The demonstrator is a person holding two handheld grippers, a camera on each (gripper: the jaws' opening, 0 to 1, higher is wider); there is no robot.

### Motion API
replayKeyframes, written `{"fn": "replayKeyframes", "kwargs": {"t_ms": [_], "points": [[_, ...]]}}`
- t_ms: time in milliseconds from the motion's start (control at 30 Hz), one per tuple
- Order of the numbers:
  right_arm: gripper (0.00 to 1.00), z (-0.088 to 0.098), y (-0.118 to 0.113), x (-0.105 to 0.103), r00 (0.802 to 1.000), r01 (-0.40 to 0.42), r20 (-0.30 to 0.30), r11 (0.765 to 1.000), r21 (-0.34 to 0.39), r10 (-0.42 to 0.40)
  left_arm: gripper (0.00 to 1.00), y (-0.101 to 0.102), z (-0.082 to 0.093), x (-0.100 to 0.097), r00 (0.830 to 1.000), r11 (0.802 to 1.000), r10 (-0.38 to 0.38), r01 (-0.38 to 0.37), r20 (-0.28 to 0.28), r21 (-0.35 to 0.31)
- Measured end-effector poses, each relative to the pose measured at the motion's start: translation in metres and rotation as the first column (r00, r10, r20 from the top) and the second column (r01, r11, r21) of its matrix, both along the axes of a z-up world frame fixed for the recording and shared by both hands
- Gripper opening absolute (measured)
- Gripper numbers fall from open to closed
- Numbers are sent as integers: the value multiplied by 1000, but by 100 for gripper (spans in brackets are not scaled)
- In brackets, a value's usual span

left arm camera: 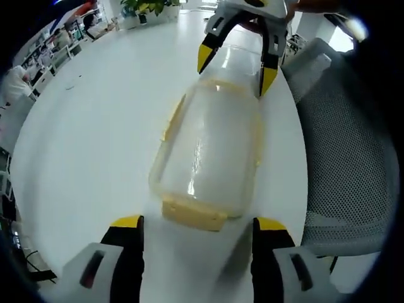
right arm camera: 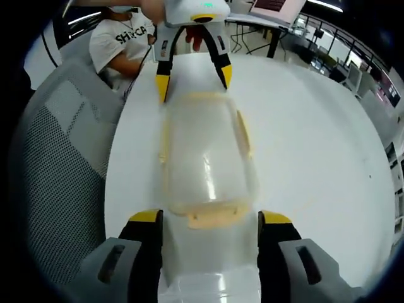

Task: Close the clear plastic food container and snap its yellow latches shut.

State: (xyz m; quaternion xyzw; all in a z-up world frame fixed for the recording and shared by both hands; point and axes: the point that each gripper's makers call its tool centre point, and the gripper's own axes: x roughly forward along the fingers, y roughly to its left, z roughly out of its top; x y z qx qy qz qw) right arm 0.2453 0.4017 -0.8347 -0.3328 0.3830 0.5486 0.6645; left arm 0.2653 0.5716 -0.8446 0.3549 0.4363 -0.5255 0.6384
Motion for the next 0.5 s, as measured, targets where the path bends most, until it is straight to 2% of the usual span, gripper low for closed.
{"fn": "replayKeyframes", "kwargs": {"t_ms": [500], "points": [[53, -9, 0, 4, 999, -42, -7, 997, -64, 42, 58, -4, -3, 1, 998, 998, -64, 64, -2, 18]]}}
